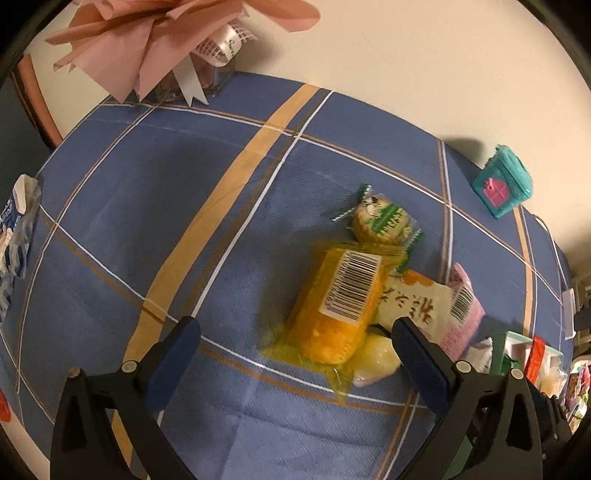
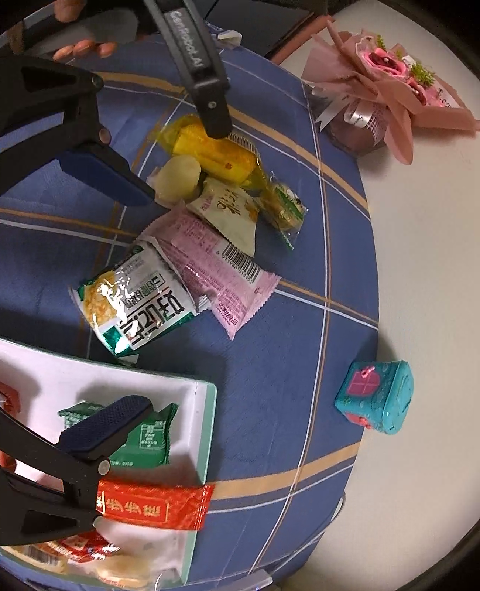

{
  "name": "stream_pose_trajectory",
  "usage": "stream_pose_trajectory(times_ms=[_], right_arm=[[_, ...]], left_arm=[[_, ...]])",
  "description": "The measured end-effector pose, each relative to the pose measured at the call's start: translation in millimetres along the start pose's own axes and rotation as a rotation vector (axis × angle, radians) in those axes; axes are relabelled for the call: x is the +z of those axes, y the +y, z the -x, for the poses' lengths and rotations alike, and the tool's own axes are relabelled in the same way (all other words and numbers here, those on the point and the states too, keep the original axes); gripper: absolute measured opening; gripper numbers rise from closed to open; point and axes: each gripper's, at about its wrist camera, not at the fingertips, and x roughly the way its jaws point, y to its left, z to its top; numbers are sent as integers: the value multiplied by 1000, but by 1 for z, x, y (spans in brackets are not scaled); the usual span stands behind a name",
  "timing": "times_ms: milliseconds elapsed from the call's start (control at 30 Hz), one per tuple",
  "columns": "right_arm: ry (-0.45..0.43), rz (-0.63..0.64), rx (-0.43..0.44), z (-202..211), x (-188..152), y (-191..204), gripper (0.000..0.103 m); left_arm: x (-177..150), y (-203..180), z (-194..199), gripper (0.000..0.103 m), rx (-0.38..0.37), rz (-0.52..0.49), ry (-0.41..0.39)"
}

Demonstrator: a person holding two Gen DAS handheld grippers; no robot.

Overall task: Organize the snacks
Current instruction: 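Withdraw both tools from the tray back toward the snack pile, then grasp the yellow bread pack with left tool while right tool grasps green-white biscuit pack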

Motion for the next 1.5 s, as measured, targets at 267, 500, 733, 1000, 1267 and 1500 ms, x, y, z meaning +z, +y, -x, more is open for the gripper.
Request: stream_pose_trajectory(times_ms=[267, 500, 733, 1000, 1267, 1500], right_arm=[[-19, 2, 76, -3, 4, 2, 103], [-10, 25, 99, -10, 3, 9, 103], [54, 14, 107, -23, -1, 8, 100], [141, -47, 181, -22, 1, 8, 90], [169, 41, 148, -21, -1, 21, 87], [197, 98, 60, -37, -8, 26, 75]], left_arm=[[4, 1, -9, 103, -29, 5, -35], [2, -7, -17, 102, -62, -20, -43], [-1, -10, -22, 92, -92, -15, -14], [-4, -16, -19, 75, -126, -21, 18], [-6, -12, -26, 60, -113, -6, 47], [-6, -5, -30, 56, -113, 26, 55]])
